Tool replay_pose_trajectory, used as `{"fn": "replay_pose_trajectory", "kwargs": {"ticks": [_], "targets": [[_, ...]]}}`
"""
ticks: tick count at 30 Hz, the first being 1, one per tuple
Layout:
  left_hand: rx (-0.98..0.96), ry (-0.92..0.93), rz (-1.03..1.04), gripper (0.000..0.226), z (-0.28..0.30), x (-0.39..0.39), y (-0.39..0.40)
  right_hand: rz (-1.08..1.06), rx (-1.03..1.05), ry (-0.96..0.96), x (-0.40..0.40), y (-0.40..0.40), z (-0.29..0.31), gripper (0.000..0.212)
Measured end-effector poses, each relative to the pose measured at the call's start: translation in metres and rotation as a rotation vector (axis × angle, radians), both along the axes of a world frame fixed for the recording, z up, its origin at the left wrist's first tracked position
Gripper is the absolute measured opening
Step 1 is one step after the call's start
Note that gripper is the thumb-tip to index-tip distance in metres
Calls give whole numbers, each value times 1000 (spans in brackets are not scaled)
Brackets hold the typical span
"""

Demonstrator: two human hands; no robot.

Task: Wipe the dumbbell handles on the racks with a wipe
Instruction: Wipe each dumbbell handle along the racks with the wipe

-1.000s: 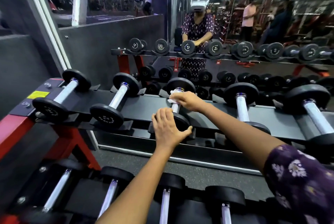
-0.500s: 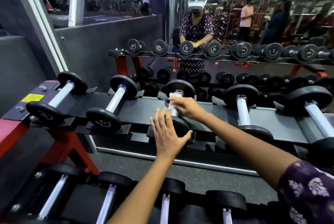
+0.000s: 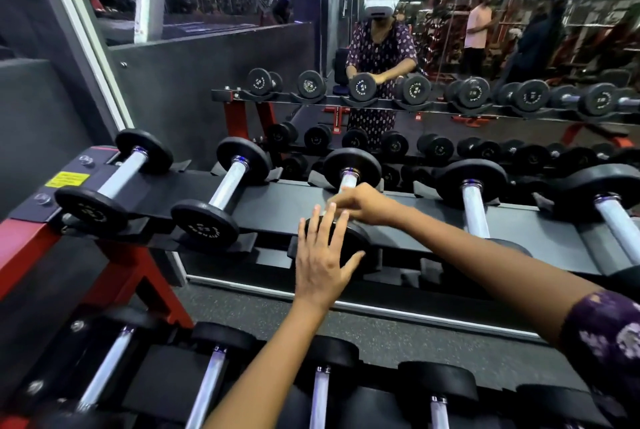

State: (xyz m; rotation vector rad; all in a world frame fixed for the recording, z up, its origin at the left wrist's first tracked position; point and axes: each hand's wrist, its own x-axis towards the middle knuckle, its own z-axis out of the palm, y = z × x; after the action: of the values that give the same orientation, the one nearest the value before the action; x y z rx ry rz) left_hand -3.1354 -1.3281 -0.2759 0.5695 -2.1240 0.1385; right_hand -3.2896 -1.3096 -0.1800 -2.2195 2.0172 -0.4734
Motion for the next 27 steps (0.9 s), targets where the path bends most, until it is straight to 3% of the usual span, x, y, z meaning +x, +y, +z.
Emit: {"fn": "replay_pose_trajectory", "kwargs": {"ticks": [4, 8, 15, 20, 24, 27], "targets": [[-12, -66, -31, 67, 2, 11, 0, -163, 22, 80, -18, -13, 16, 29], [10, -90, -17, 84, 2, 13, 3, -26, 147, 41, 1, 1, 8, 19], [56, -124, 73, 101, 3, 12, 12, 11, 366, 99, 7, -19, 29, 24], [71, -163, 104, 109, 1, 7, 14, -35, 432, -175, -10, -5, 31, 27], [86, -139, 105, 109, 0, 3, 16, 2, 392, -146, 8, -10, 18, 44], [80, -143, 97, 109, -1, 4, 16, -6, 422, -143, 6, -12, 19, 29]]}}
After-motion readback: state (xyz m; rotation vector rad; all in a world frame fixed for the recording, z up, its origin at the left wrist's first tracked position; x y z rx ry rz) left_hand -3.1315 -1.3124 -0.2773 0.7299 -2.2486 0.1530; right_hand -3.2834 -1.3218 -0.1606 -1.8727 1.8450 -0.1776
